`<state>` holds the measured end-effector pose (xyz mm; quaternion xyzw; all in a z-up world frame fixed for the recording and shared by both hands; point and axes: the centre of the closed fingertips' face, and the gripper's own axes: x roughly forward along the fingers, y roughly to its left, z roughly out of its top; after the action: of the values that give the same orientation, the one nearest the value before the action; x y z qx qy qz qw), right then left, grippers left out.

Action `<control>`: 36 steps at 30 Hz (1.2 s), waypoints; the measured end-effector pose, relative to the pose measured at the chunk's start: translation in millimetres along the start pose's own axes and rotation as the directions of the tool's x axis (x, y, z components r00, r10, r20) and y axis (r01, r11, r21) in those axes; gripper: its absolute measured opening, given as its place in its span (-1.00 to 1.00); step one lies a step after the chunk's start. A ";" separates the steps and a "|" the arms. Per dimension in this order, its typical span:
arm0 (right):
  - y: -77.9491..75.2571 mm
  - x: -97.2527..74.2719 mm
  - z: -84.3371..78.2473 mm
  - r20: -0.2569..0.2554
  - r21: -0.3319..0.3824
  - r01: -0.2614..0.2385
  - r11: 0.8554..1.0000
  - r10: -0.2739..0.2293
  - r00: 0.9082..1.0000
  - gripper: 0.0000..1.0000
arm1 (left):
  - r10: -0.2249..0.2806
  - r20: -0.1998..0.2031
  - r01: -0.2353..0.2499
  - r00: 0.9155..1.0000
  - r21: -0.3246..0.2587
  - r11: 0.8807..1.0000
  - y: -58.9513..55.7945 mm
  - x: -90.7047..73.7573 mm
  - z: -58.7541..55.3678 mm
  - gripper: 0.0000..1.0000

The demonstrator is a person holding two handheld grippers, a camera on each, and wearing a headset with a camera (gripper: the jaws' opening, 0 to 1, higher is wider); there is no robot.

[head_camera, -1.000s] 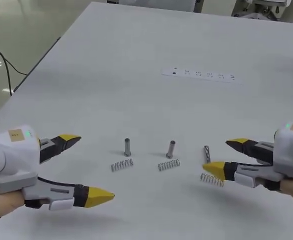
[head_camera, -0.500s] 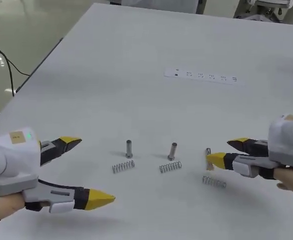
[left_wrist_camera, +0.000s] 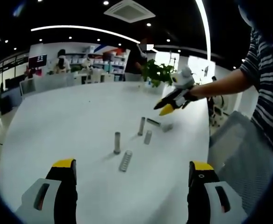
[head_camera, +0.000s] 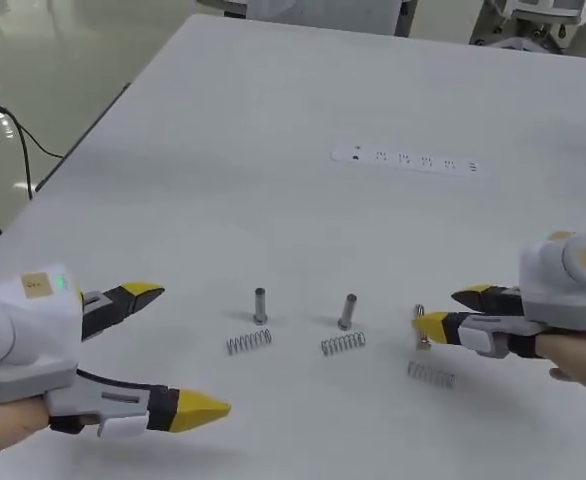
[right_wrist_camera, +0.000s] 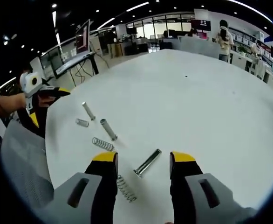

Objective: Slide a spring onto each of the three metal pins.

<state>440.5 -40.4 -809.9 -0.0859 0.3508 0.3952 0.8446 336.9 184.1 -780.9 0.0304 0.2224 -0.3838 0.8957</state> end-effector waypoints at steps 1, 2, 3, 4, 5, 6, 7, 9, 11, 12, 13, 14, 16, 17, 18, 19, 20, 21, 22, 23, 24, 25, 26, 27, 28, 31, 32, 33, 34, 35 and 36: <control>-0.4 0.7 0.1 -0.002 0.012 0.003 1.000 -0.003 1.000 -0.16 | -0.001 -0.001 0.001 1.000 0.001 1.000 -0.1 -0.1 -0.2 0.95; -1.5 1.8 0.2 -0.006 0.023 0.005 1.000 -0.005 1.000 -0.18 | -0.001 -0.002 0.001 1.000 0.002 1.000 0.1 -0.4 -0.1 0.95; -2.3 2.6 0.4 -0.006 0.031 0.008 0.999 -0.008 1.000 -0.20 | -0.001 -0.003 0.001 1.000 0.001 1.000 0.4 -0.7 -0.2 0.95; -4.2 4.2 0.2 -0.011 0.049 0.015 0.999 -0.014 1.000 -0.22 | -0.001 -0.003 0.001 1.000 0.001 1.000 0.9 -1.1 0.0 0.96; -4.8 5.3 1.0 -0.008 0.056 0.012 0.998 -0.012 1.000 -0.23 | 0.000 -0.002 0.000 1.000 0.002 1.000 1.4 -1.4 0.2 0.96; -5.3 6.1 1.7 -0.006 0.066 0.012 0.998 -0.011 1.000 -0.25 | 0.000 -0.002 0.000 1.000 0.001 1.000 1.8 -1.6 0.4 0.96; -6.2 7.2 1.5 -0.012 0.082 0.014 0.997 -0.014 1.000 -0.26 | 0.000 -0.001 0.000 1.000 0.002 1.000 2.3 -2.0 0.8 0.96; -6.0 9.0 1.9 -0.016 0.086 0.011 0.996 -0.010 1.000 -0.30 | 0.002 0.001 -0.002 1.000 0.002 1.000 3.0 -2.3 1.5 0.96; -5.7 10.4 0.7 -0.028 0.084 0.015 0.996 -0.012 1.000 -0.32 | 0.003 0.001 -0.003 1.000 0.001 1.000 3.2 -2.2 1.6 0.96; -6.0 11.0 0.3 -0.032 0.082 0.018 0.996 -0.015 0.999 -0.33 | 0.003 0.001 -0.003 1.000 0.002 1.000 3.3 -2.0 1.5 0.96; -6.6 12.1 -0.5 -0.039 0.087 0.020 0.996 -0.017 0.999 -0.34 | 0.001 0.000 -0.001 1.000 0.001 1.000 2.9 -1.8 1.3 0.95; -6.7 12.9 -0.9 -0.042 0.091 0.020 0.996 -0.016 0.999 -0.36 | 0.001 -0.001 -0.001 1.000 0.001 1.000 2.7 -1.6 1.0 0.95; -8.1 15.2 -3.0 -0.057 0.108 0.021 0.994 -0.014 0.998 -0.40 | 0.001 -0.002 -0.001 1.000 0.001 1.000 2.2 -1.3 0.4 0.95; -8.9 16.6 -3.6 -0.059 0.111 0.023 0.994 -0.016 0.998 -0.41 | 0.000 -0.002 0.000 1.000 -0.001 1.000 1.9 -1.1 0.0 0.95; -9.5 17.9 -4.4 -0.065 0.122 0.023 0.992 -0.015 0.998 -0.43 | 0.000 -0.002 0.000 1.000 -0.001 1.000 1.7 -1.0 -0.3 0.95; -10.4 19.2 -5.5 -0.071 0.143 0.027 0.989 -0.017 0.997 -0.43 | -0.001 -0.004 0.001 1.000 0.000 1.000 1.4 -0.8 -1.2 0.96; -11.3 21.3 -5.6 -0.075 0.166 0.027 0.986 -0.015 0.997 -0.43 | -0.001 -0.006 0.001 1.000 0.001 1.000 1.2 -0.6 -2.0 0.96; -12.3 22.4 -5.3 -0.076 0.177 0.030 0.984 -0.017 0.997 -0.45 | -0.003 -0.008 0.003 1.000 0.000 1.000 0.5 -0.3 -2.5 0.96; -13.6 23.3 -5.3 -0.081 0.189 0.036 0.981 -0.021 0.996 -0.47 | -0.005 -0.007 0.005 1.000 -0.001 1.000 0.0 -0.2 -2.6 0.96; -14.1 24.1 -5.2 -0.084 0.189 0.038 0.981 -0.023 0.996 -0.48 | -0.006 -0.008 0.006 1.000 -0.001 1.000 -0.5 -0.1 -2.5 0.96; -14.6 25.0 -6.3 -0.092 0.188 0.043 0.981 -0.026 0.995 -0.48 | -0.007 -0.008 0.007 1.000 0.000 1.000 -1.1 -0.1 -2.3 0.96; -14.9 25.5 -7.4 -0.098 0.185 0.045 0.982 -0.027 0.995 -0.49 | -0.007 -0.007 0.007 1.000 0.000 1.000 -1.1 -0.1 -2.0 0.96; -15.0 26.1 -9.4 -0.108 0.189 0.048 0.981 -0.028 0.994 -0.51 | -0.006 -0.006 0.006 1.000 -0.003 1.000 -0.8 -0.1 -2.0 0.96; -15.0 26.4 -10.5 -0.115 0.194 0.050 0.980 -0.028 0.993 -0.52 | -0.005 -0.006 0.005 1.000 -0.004 1.000 -0.7 -0.2 -2.1 0.96; -14.5 26.5 -11.0 -0.117 0.197 0.048 0.979 -0.025 0.993 -0.54 | -0.004 -0.006 0.004 1.000 -0.004 1.000 -0.4 -0.2 -2.3 0.96; -15.1 27.3 -12.8 -0.129 0.203 0.056 0.978 -0.030 0.991 -0.57 | -0.004 -0.007 0.004 1.000 -0.004 1.000 -0.2 -0.3 -2.8 0.96; -15.9 28.0 -13.3 -0.132 0.205 0.059 0.977 -0.032 0.991 -0.59 | -0.003 -0.008 0.003 1.000 -0.005 1.000 -0.1 -0.2 -3.3 0.96; -17.6 28.9 -14.8 -0.141 0.215 0.068 0.974 -0.038 0.989 -0.60 | -0.003 -0.009 0.003 1.000 -0.005 1.000 0.1 -0.2 -3.7 0.96; -18.3 29.2 -15.4 -0.144 0.227 0.073 0.971 -0.041 0.989 -0.63 | -0.003 -0.009 0.003 1.000 -0.007 1.000 0.0 -0.2 -4.0 0.96; -17.7 29.7 -16.1 -0.150 0.240 0.071 0.968 -0.035 0.988 -0.68 | -0.004 -0.009 0.004 1.000 -0.008 1.000 -0.5 -0.1 -4.2 0.96; -18.2 30.1 -16.6 -0.155 0.251 0.077 0.965 -0.039 0.987 -0.70 | -0.005 -0.010 0.005 1.000 -0.007 1.000 -0.9 0.0 -4.3 0.96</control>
<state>458.3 -41.4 -844.5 -0.0155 0.4582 0.3143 0.8313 334.6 184.4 -784.7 0.0287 0.2283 -0.3850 0.8938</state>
